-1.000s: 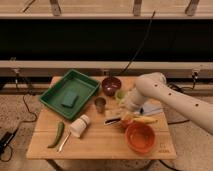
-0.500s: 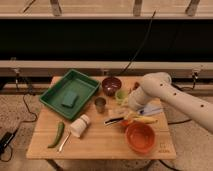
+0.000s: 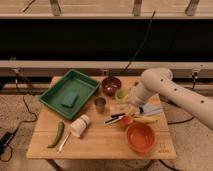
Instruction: Place eraser in purple bowl
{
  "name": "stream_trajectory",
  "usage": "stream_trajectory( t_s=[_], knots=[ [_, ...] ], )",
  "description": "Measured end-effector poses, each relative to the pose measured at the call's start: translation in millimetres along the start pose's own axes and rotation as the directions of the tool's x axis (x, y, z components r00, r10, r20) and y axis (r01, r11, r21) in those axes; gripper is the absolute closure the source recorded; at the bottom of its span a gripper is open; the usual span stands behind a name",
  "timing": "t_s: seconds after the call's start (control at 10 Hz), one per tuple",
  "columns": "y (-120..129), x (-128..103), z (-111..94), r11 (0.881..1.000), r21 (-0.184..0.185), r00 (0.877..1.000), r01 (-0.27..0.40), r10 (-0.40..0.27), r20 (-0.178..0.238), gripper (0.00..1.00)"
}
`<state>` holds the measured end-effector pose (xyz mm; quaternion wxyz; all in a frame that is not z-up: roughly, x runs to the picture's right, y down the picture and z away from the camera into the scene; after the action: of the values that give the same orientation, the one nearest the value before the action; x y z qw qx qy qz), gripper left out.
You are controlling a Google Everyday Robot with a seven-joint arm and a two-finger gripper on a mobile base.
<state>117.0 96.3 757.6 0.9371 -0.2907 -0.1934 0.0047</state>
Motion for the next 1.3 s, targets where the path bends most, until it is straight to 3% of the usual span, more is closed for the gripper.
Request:
stream_trajectory(
  t_s=[0.3,0.6,0.8,0.9,1.1,1.3],
  knots=[
    [-62.3,6.5,-4.4,1.000,0.002,1.000,-0.023,0.023,0.005,1.00],
    [-120.8,14.5,4.6,0.998,0.004,0.998,-0.062,0.062,0.019,1.00],
    [-160.0,20.9,11.7,0.994,0.030,0.995,-0.101,0.101,0.023,1.00],
    [-163.8,21.5,12.9,0.993,0.034,0.994,-0.109,0.108,0.023,1.00],
    [-189.5,23.5,23.8,0.977,0.095,0.982,-0.190,0.189,0.022,1.00],
    [-192.6,21.3,30.2,0.964,0.127,0.972,-0.234,0.233,0.021,1.00]
  ],
)
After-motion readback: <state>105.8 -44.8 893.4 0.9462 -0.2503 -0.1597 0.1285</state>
